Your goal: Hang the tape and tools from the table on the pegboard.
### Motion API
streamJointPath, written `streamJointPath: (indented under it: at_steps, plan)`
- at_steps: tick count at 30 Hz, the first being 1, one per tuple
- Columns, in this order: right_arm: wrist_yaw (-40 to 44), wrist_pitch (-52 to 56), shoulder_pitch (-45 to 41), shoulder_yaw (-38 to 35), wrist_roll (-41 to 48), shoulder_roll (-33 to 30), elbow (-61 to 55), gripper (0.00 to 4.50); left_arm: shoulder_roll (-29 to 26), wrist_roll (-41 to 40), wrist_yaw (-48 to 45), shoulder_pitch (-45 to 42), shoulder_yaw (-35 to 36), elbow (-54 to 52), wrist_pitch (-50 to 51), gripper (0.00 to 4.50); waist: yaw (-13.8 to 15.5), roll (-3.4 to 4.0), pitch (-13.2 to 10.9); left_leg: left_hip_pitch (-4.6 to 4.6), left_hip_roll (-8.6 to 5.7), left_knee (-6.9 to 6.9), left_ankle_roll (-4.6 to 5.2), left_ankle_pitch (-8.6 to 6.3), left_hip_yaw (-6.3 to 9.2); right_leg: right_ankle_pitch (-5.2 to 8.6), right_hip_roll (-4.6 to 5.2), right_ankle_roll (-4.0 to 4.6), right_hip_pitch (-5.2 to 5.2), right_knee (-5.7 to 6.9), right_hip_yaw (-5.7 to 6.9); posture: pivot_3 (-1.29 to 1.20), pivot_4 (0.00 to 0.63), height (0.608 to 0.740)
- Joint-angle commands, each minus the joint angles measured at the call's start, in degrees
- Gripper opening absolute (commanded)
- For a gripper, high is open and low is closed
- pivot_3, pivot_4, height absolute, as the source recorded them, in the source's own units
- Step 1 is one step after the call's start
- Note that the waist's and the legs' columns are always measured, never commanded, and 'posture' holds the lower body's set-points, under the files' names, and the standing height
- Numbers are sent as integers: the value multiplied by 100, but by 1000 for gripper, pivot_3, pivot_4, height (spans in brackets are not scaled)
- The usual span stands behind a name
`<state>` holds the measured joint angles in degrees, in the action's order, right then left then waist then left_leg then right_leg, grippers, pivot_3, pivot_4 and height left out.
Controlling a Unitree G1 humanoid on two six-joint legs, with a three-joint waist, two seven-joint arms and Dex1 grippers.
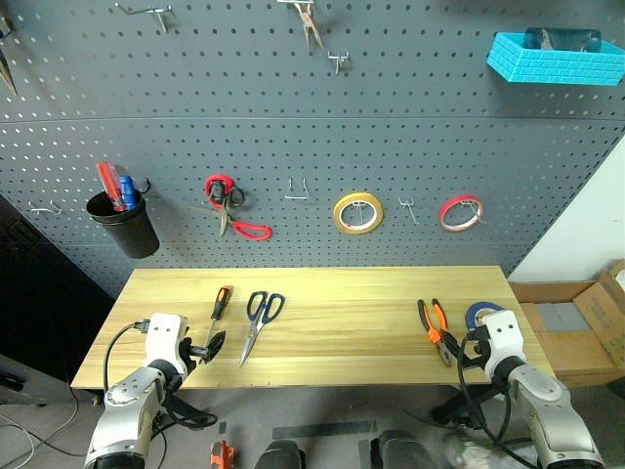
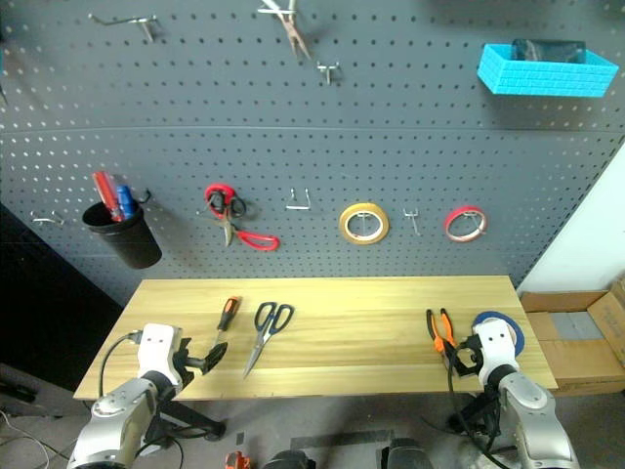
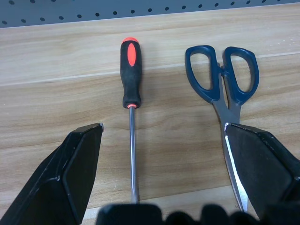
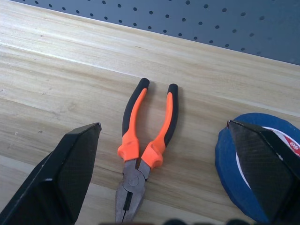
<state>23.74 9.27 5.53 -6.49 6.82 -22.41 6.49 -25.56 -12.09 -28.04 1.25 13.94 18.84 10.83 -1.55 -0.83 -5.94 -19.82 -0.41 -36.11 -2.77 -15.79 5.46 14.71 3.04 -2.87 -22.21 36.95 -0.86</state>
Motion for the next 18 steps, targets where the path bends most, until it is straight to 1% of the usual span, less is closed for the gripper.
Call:
streamJointPath:
  at_steps: [1,18]
  plan:
    - [15,-20,-77,-45,11,-57,-217,4500,-111,64,44,-77,27,-52,-69,4468,0,0,0,0,0,0,0,0,0,0,0,0,0,0,0,13,78,740]
    - [17,-20,-53,-64,15,-72,-221,4500,-73,17,81,-81,78,-55,-77,4468,-1,0,0,0,0,0,0,0,0,0,0,0,0,0,0,11,85,740]
